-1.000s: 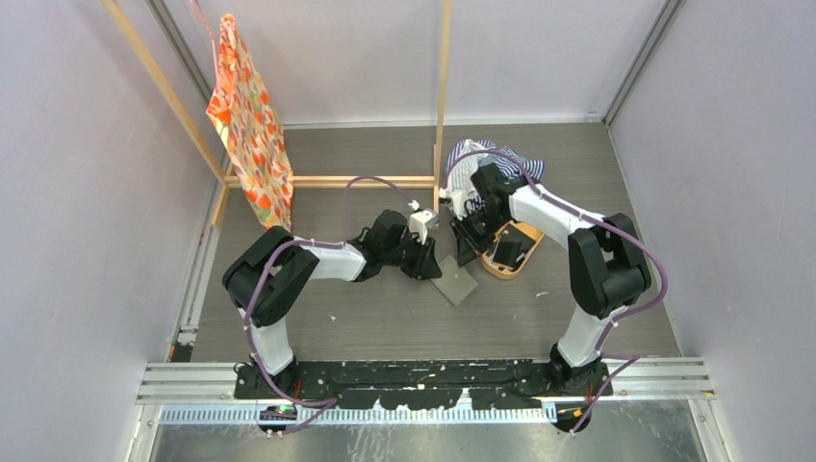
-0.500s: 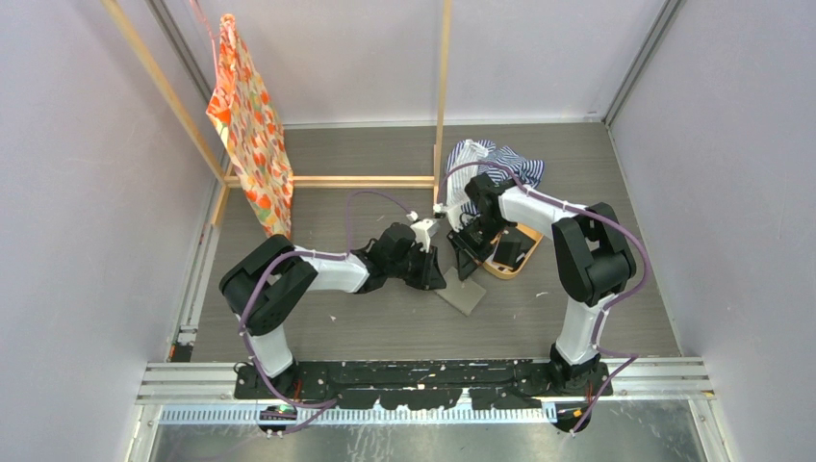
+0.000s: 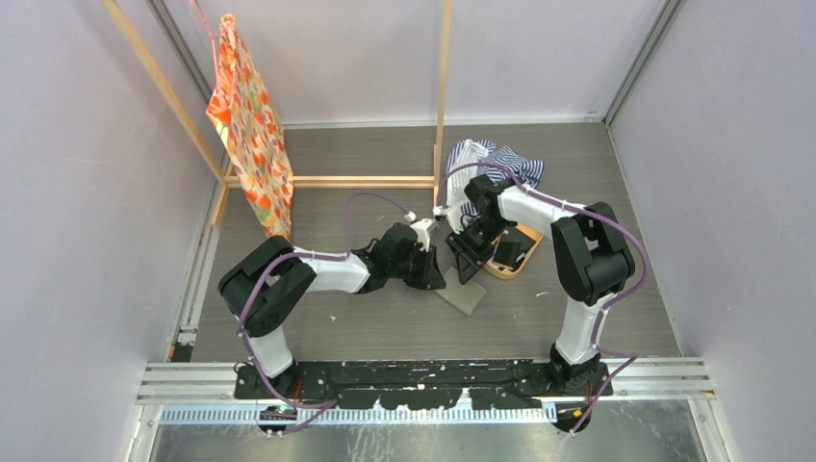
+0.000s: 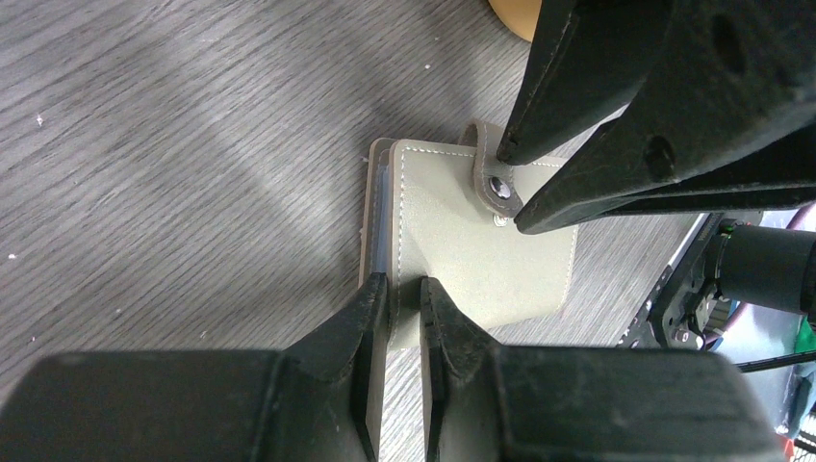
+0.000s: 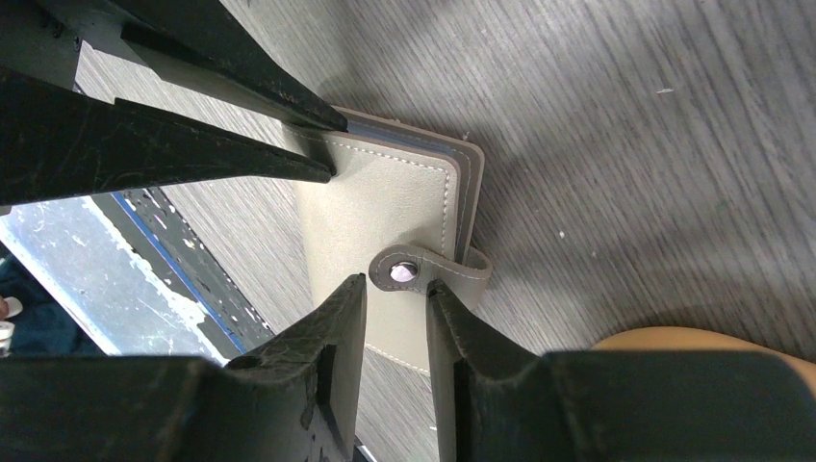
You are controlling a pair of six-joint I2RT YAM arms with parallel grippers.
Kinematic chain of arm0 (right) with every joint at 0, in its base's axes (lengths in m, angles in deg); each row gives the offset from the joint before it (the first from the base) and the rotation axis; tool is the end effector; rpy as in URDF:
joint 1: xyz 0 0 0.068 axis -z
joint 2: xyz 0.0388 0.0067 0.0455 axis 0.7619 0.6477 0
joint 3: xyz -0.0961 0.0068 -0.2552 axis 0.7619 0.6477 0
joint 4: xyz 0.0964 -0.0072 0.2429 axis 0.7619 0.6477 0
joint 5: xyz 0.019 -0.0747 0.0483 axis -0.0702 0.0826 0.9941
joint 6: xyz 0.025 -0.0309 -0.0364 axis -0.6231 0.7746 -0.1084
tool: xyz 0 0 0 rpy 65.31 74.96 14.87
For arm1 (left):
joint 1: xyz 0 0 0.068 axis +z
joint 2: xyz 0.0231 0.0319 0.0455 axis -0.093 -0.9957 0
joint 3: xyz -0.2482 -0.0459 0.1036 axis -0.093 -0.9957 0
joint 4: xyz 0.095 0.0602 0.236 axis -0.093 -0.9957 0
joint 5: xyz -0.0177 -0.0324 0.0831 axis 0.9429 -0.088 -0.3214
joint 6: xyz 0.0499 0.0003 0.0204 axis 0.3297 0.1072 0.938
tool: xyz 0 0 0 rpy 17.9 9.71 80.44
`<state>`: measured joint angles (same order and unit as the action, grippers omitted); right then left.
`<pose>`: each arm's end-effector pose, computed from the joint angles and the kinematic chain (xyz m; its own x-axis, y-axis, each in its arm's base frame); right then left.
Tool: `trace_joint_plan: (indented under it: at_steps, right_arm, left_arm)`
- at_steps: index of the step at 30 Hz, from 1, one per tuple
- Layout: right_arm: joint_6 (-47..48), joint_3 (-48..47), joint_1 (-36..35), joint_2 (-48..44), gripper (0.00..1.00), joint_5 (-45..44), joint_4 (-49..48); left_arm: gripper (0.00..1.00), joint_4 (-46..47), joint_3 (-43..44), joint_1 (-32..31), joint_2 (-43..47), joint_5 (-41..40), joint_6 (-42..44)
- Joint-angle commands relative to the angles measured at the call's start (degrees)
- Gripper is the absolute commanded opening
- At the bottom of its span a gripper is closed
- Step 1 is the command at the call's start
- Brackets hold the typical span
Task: Put the credit cards into the card holder
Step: Close the card holder at the center of the board.
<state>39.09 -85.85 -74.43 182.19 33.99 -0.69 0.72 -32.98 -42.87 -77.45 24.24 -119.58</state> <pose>0.2935 0.1566 0.1675 -0.6644 -0.7077 -0.2403 -0.7151 0.5084 0.4797 0.2213 -0.2626 0.1401 -0.8472 0.0884 -0.5239 0.4445 0.6580 -0.6078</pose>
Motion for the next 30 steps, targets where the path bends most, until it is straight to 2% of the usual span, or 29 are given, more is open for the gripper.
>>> trace_joint_plan:
  at_steps: [1, 11, 20, 30]
  right_arm:
    - [-2.50, -1.95, -0.18, -2.39, 0.35, -0.30, -1.86]
    - [-4.61, -1.67, -0.29, -1.85, 0.35, -1.49, -3.01]
    - [-3.44, -0.27, -3.05, -4.72, 0.41, -2.79, -4.99]
    - [-3.47, 1.33, -5.43, -4.85, 0.40, -6.79, -6.40]
  left_arm:
    - [0.14, -4.43, -0.63, -0.38, 0.69, -1.84, 0.34]
    - [0.13, -3.75, -0.80, -0.38, 0.18, -1.51, 0.00]
    - [0.13, -3.48, -1.02, -0.38, 0.09, -1.51, -0.57]
    - [0.12, -2.53, -1.43, -0.31, 0.17, -1.22, -1.39]
